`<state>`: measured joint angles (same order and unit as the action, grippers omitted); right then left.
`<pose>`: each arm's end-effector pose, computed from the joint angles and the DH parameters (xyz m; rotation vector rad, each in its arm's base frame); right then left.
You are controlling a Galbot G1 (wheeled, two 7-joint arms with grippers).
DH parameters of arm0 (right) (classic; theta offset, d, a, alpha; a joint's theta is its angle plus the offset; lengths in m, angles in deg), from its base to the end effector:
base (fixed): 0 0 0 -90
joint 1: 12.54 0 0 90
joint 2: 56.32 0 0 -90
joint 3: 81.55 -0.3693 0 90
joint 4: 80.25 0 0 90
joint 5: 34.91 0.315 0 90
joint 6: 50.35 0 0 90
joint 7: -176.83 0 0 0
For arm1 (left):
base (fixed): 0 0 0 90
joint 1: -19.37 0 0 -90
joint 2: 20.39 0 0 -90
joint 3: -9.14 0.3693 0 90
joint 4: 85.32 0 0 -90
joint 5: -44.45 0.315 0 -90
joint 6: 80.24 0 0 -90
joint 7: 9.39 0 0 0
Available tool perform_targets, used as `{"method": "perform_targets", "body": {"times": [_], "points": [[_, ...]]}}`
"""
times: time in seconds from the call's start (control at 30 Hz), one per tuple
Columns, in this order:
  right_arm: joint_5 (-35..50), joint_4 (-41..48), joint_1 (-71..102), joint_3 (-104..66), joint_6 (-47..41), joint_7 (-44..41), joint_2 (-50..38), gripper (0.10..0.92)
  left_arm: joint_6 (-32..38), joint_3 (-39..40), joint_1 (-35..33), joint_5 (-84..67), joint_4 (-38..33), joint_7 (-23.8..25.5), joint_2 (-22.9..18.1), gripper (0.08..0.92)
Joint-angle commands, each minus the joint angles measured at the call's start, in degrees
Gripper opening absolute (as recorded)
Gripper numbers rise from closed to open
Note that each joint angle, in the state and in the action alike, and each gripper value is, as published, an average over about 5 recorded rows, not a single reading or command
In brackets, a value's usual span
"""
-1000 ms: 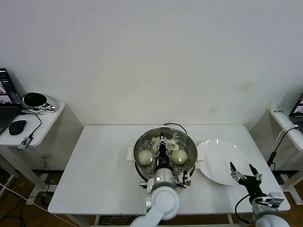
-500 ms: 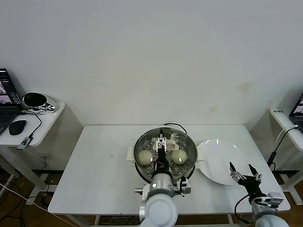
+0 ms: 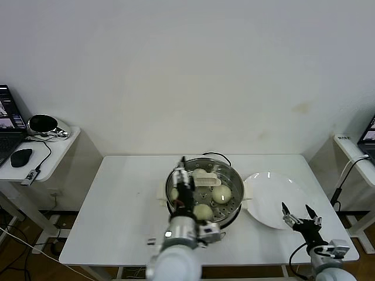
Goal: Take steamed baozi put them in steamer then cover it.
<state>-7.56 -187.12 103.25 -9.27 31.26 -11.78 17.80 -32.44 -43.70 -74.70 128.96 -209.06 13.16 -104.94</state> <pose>0.1532 -0.1643 -0.3430 -0.0715 -2.9351 -0.2029 0.1934 -0.1391 -0.2228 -0.0920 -2.5491 -1.7776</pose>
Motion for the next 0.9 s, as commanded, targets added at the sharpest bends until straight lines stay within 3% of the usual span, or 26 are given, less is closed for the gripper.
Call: {"method": "perform_targets", "body": {"times": [0.03, 0.17, 0.33, 0.67, 0.9], "points": [[-0.6, -4.3, 2.0, 2.4, 1.0, -0.1, 0.0, 0.823, 18.0, -30.3, -10.9, -49.8, -13.3, -14.5, 2.9, 0.823], [-5.3, -4.0, 2.3, 3.3, 5.0, -0.5, 0.6, 0.823, 28.3, -40.1, -18.2, -64.9, -11.0, -18.3, 1.2, 0.823], [-7.2, -6.2, 5.1, 4.5, 5.2, -0.3, 1.6, 0.823, 33.5, -45.4, -25.9, -79.3, -6.8, -20.8, 0.2, 0.823], [-7.4, -5.3, 8.7, 6.6, 5.1, 1.7, 2.0, 0.823, 45.0, -43.6, -34.4, -81.9, 4.1, -21.2, -1.3, 0.823], [-8.0, -4.0, 9.4, 8.7, 6.5, 1.9, 2.0, 0.823, 45.6, -43.5, -38.8, -81.7, 5.9, -22.7, -1.8, 0.823]]}}
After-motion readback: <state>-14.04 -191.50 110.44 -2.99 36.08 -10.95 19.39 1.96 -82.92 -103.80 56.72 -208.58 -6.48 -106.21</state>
